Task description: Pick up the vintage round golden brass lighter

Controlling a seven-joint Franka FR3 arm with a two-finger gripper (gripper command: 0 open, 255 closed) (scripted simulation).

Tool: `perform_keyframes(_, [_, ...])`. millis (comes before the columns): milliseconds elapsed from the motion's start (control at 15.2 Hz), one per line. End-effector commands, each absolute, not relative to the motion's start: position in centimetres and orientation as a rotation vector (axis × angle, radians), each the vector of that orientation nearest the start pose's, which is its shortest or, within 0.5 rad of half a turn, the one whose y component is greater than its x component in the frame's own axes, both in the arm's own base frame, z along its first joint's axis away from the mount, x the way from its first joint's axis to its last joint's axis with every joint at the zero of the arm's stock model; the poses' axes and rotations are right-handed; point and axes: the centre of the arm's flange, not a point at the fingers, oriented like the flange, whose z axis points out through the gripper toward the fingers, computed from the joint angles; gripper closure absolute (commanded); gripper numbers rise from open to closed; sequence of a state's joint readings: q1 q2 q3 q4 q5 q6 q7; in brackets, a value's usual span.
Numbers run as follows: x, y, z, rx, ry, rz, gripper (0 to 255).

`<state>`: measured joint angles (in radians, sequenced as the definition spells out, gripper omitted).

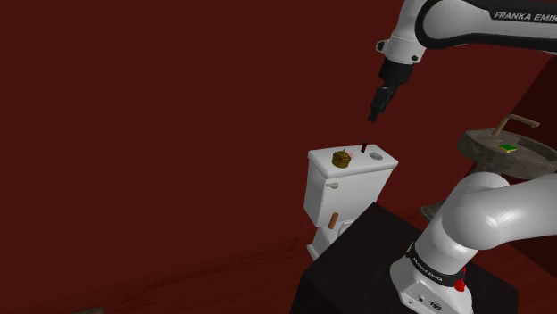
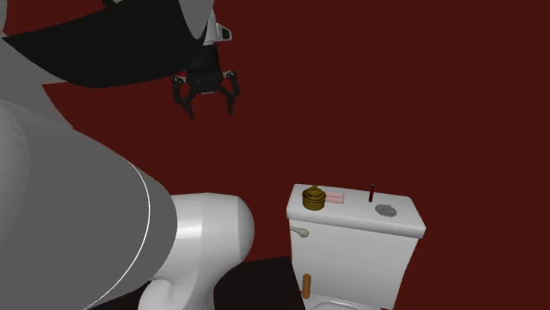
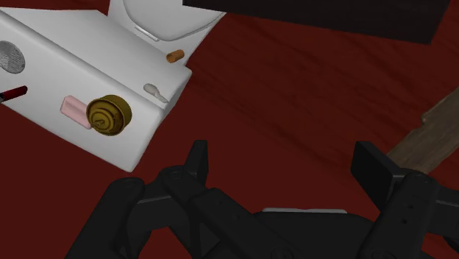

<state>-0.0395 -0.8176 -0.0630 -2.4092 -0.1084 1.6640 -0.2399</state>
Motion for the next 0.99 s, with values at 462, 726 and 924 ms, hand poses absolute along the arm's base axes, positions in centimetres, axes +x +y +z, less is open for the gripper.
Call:
perform_keyframes(462, [33.6, -14.2, 51.4, -3.176, -0.356, -0.136, 0])
perform_keyframes(726, [35.2, -18.2, 48.3, -3.162, -0.398, -0.152, 0])
perform_keyframes(924, [36.5, -21.2, 45.9, -3.152, -0.429, -0.164, 0])
